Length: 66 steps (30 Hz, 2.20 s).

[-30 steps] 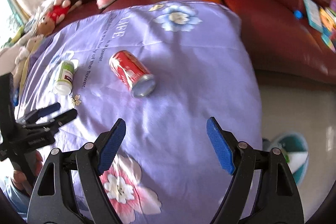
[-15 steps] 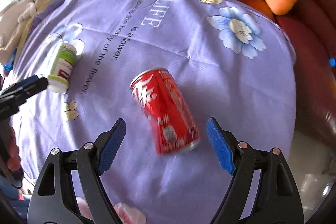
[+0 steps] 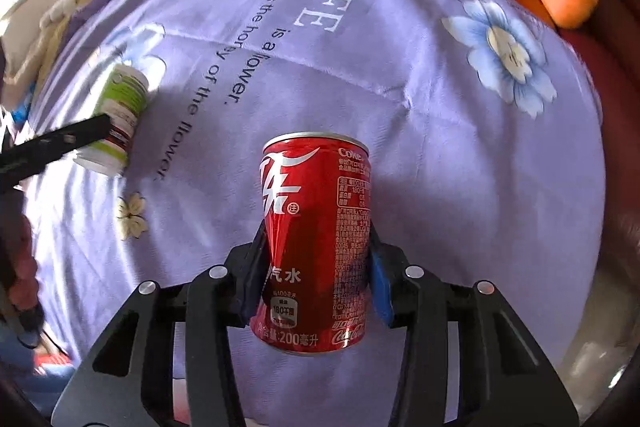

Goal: Collect trash
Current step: 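Grasp the white-green yogurt cup with the left tool while the right tool grasps the red cola can, then lift the yogurt cup and cola can and carry them over the teal bin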

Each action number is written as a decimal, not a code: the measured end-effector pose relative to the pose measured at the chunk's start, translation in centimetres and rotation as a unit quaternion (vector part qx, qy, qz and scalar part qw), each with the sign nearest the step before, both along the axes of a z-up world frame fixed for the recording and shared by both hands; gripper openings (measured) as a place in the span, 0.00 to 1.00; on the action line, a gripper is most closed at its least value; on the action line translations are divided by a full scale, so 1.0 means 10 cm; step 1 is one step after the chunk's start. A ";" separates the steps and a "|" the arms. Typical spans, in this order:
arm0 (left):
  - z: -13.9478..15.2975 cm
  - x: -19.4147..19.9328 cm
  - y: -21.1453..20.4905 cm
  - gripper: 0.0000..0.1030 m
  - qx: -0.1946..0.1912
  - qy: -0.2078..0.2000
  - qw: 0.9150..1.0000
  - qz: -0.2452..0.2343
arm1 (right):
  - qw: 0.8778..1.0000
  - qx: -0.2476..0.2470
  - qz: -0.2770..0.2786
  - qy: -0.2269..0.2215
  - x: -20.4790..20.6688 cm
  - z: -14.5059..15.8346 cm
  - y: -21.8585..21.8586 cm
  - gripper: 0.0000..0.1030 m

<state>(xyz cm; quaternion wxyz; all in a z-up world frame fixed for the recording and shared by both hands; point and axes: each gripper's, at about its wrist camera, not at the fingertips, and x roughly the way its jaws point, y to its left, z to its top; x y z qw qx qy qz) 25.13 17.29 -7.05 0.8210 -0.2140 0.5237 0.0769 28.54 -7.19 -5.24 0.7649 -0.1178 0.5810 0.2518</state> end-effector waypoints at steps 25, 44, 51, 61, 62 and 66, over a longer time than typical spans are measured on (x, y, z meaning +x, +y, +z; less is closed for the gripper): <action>0.09 0.01 -0.92 0.50 0.081 -0.029 0.993 -0.077 | 0.985 0.127 -0.116 0.002 -0.29 0.20 -0.96 0.41; 0.57 -0.84 -2.79 0.50 0.069 -0.063 0.965 -0.243 | 0.945 0.183 -0.265 -0.052 -1.57 0.63 -2.62 0.41; 0.57 -0.96 -3.48 0.50 0.066 -0.061 0.951 -0.295 | 0.927 0.208 -0.306 -0.067 -1.93 0.62 -3.29 0.41; 0.48 -1.02 -4.47 0.50 0.053 -0.060 0.923 -0.378 | 0.895 0.207 -0.382 -0.097 -2.36 0.59 -4.19 0.41; 0.47 -1.04 -4.54 0.50 0.053 -0.059 0.920 -0.384 | 0.892 0.207 -0.389 -0.098 -2.40 0.57 -4.28 0.41; 0.29 -1.02 -4.89 0.50 0.046 -0.042 0.907 -0.416 | 0.875 0.204 -0.427 -0.097 -2.49 0.45 -4.57 0.41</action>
